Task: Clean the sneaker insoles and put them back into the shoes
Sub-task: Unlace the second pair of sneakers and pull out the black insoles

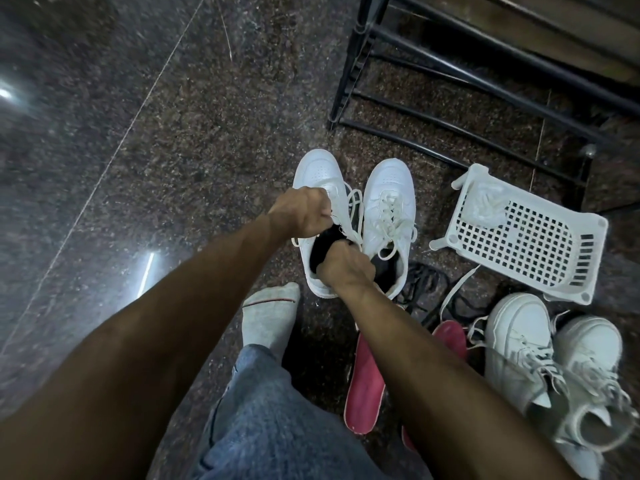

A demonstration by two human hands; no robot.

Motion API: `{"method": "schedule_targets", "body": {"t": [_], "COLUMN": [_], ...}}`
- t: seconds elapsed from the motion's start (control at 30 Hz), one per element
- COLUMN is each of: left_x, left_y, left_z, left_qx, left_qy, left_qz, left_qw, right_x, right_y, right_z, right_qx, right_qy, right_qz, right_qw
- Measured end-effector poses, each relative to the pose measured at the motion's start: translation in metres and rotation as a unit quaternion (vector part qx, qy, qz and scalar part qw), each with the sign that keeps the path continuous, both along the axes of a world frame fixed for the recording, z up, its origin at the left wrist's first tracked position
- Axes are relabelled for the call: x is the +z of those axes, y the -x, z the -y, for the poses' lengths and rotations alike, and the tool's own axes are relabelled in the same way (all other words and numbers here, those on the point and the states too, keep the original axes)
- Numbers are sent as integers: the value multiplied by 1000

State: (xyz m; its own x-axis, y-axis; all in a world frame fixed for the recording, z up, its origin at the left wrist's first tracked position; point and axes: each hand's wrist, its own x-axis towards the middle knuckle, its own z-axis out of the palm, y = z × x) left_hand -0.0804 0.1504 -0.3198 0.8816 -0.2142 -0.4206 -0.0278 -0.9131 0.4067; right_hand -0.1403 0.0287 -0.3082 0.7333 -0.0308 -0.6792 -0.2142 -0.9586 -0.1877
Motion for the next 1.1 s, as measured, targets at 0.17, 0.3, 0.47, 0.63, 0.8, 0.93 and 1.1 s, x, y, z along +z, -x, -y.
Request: {"method": "schedule_targets", "body": {"t": [0.17,0.3,0.47,0.63,0.8,0.93,1.1], "left_x": [-4,-9,-13,-16,-18,-18,-17], "left_y": [1,1,-1,0,0,0,-1], "left_z": [1,2,3,5,5,7,8], "left_qx": [21,60,101,116,115,112,120], "left_qy": [19,25,42,50,48,45,57], "left_qz": [-11,-28,-49,-44,-44,-44,-43], "left_qw": [1000,998,993,991,991,992,990], "right_x": [0,-3,-6,-14,-11,-13,-18], "right_y": [-11,-4,-9,-10,-23,-29,-31], "right_z": [4,11,7,6,12,15,13], "right_qx": [-48,-41,-39,-40,-216,-254,-139], "right_qy": [-32,-57,-63,-86,-180,-181,-114], "right_qz": [-26,-33,-74,-88,-113,-123,-79], "right_qw": [998,997,994,992,953,942,981]}}
